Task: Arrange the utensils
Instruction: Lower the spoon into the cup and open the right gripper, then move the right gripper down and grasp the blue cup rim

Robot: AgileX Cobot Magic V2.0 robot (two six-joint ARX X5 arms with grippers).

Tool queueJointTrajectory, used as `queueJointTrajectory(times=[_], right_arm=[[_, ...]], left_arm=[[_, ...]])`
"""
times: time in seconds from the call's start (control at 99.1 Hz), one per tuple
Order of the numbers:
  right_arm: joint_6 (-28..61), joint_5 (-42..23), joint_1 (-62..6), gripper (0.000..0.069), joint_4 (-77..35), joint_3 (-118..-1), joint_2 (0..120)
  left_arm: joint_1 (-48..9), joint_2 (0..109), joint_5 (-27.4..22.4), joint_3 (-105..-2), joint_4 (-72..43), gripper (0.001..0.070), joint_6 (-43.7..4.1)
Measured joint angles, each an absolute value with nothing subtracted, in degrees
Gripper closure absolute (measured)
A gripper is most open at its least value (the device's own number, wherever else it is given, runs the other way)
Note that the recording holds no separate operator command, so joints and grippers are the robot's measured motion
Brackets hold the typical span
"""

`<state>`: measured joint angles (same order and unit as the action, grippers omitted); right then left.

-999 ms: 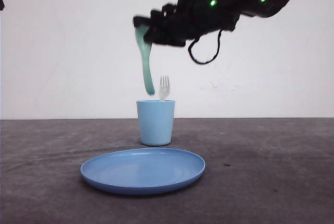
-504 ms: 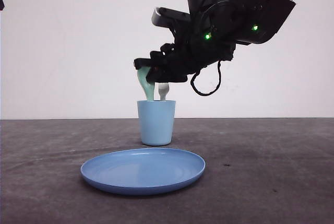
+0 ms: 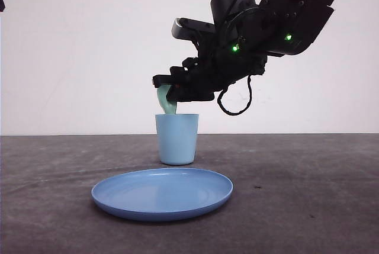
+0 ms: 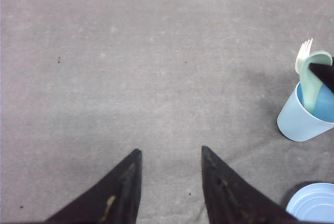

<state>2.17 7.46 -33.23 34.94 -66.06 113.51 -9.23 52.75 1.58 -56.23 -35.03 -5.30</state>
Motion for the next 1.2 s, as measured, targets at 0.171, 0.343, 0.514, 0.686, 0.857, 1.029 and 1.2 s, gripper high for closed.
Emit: queueJointTrajectory(times=[0.171, 0.343, 0.514, 0.686, 0.857, 1.029, 1.2], right_arm=[[2.09, 9.06, -33.45, 0.0345, 34.85, -66.06, 113.45], [2.09, 9.23, -33.47, 0.0309, 31.7, -66.06, 110.26], [2.09, 9.23, -33.36, 0.0307, 22.74, -66.06, 102.48], [2.09, 9.28, -32.56, 0.0307, 9.72, -66.06, 94.7], [2.09, 9.43, -30.81, 0.0307, -3.53, -66.06, 87.0], [1.65, 10.37, -28.73, 0.0307, -14.55, -65.89, 82.28], [1.48, 10.92, -28.34, 0.0305, -14.74, -61.19, 81.06]], left_arm=[[-9.23, 52.75, 1.58, -56.23, -35.0, 0.051, -5.3], [-9.23, 52.75, 1.58, -56.23, -35.03, 0.051, -5.28], [-9.23, 52.75, 1.58, -56.23, -35.03, 0.051, -5.28], [-9.23, 52.75, 1.58, -56.23, -34.98, 0.051, -5.21], [-9.23, 52.75, 1.58, -56.23, -34.98, 0.051, -4.49], [-9.23, 52.75, 1.58, -56.23, -35.0, 0.051, -4.12], [-9.23, 52.75, 1.58, -56.23, -35.0, 0.051, -4.05]])
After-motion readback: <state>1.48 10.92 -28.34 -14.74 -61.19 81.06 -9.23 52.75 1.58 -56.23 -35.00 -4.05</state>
